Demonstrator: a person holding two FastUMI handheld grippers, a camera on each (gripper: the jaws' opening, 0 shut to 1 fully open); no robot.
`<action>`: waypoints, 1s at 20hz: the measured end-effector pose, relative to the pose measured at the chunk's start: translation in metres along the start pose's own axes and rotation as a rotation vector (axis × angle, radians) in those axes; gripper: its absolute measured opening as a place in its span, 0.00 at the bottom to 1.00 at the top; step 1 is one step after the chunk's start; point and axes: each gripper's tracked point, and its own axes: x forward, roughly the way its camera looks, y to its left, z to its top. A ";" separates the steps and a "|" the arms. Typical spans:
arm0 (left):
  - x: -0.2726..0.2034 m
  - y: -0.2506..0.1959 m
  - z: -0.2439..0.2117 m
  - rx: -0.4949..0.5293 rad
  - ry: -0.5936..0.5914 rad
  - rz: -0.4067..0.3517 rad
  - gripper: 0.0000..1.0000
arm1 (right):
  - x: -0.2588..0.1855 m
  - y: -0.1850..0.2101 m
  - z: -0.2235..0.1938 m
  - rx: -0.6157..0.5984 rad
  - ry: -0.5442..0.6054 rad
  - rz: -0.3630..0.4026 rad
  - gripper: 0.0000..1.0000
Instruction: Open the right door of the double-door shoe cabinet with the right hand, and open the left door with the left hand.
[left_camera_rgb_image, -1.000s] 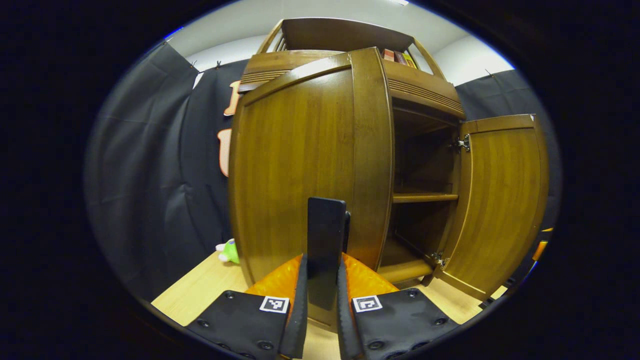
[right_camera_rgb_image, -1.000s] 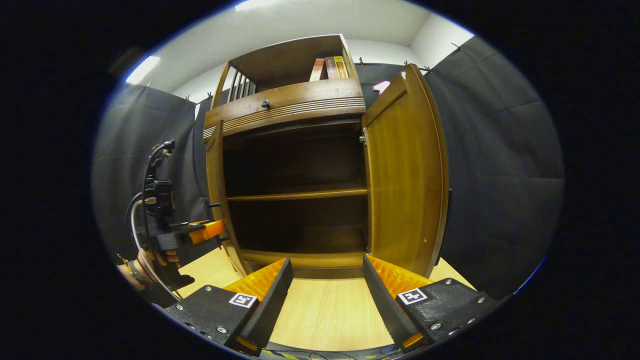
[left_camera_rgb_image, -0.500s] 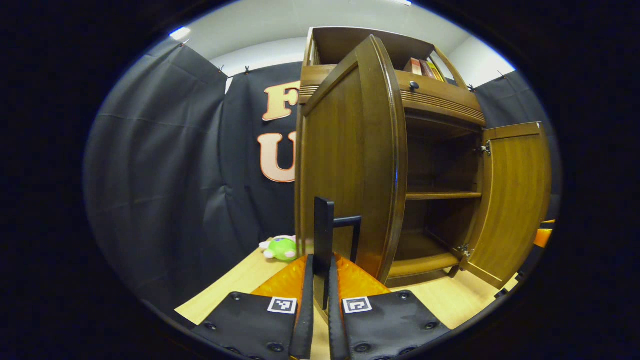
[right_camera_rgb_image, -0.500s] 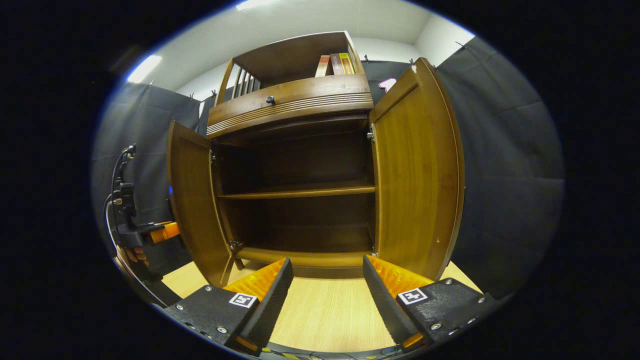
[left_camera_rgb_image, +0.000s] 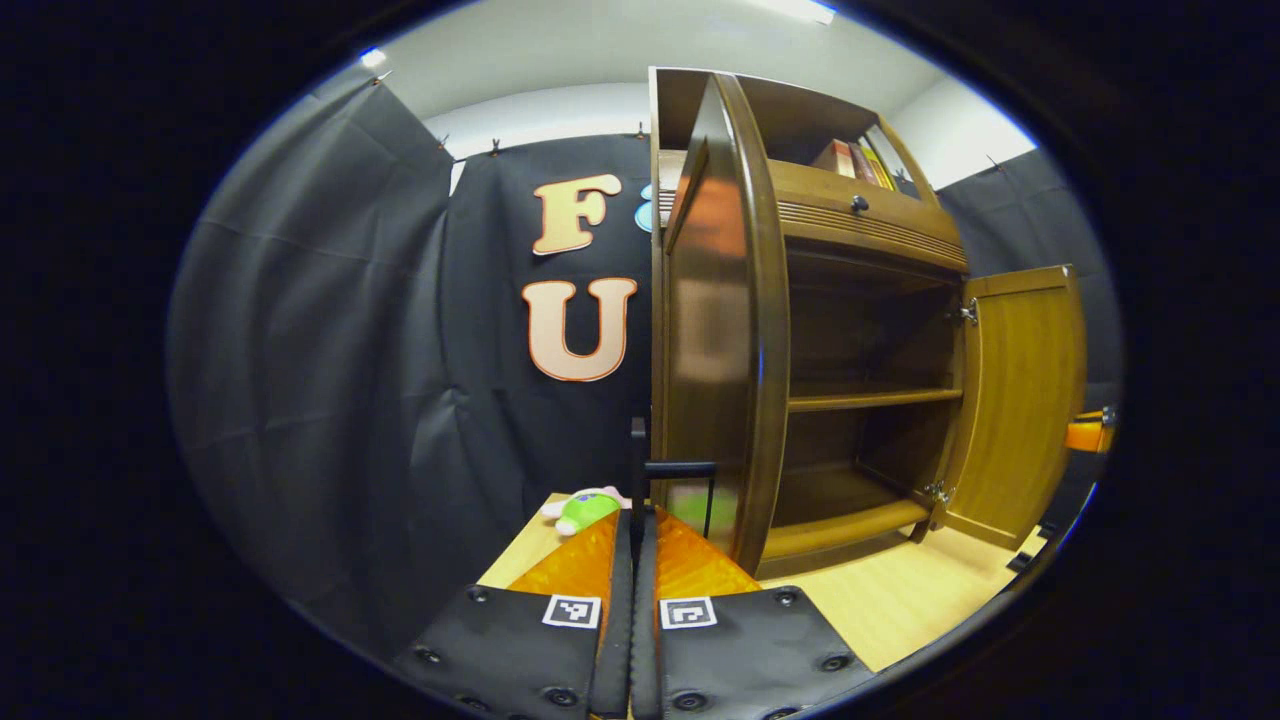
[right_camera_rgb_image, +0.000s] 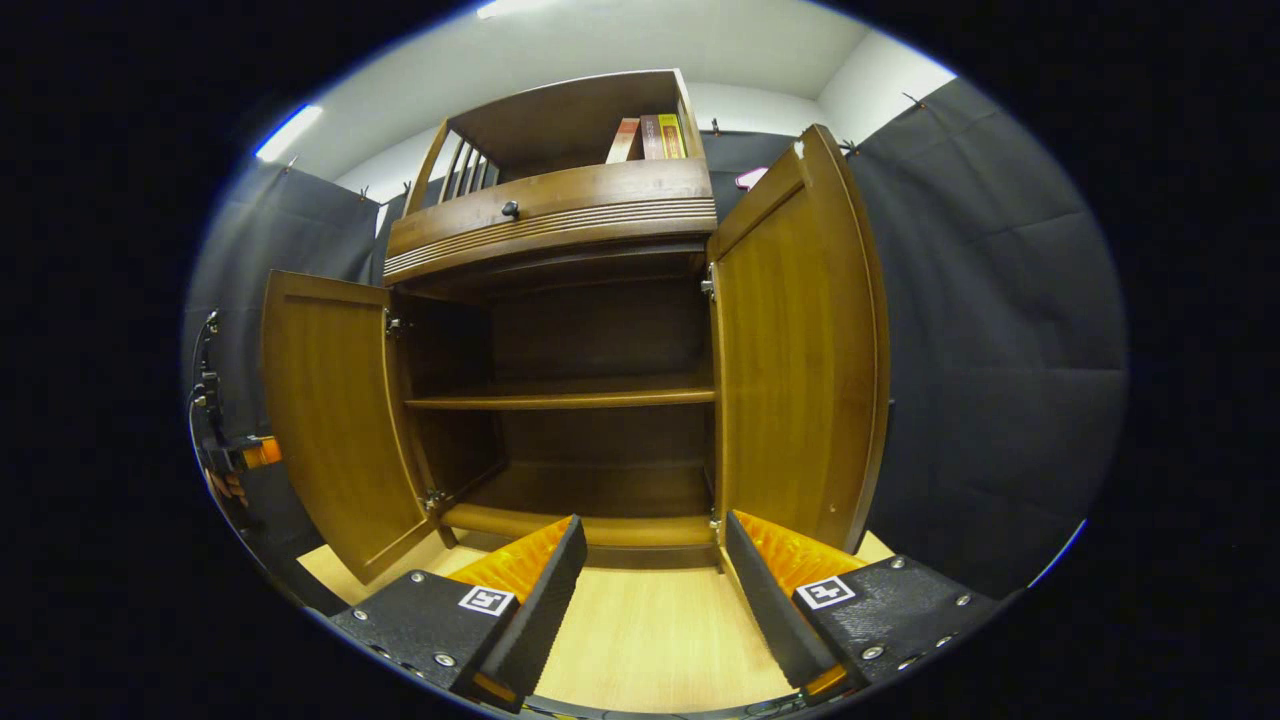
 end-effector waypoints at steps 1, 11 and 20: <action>-0.001 0.007 0.001 -0.008 -0.004 -0.013 0.08 | 0.001 -0.002 0.003 -0.004 -0.003 -0.006 0.98; -0.024 0.040 0.009 0.018 -0.006 -0.081 0.09 | 0.002 0.009 0.010 0.005 -0.021 -0.005 0.98; -0.086 -0.021 0.078 -0.059 -0.144 0.046 0.09 | 0.022 0.021 0.014 0.014 -0.032 0.044 0.87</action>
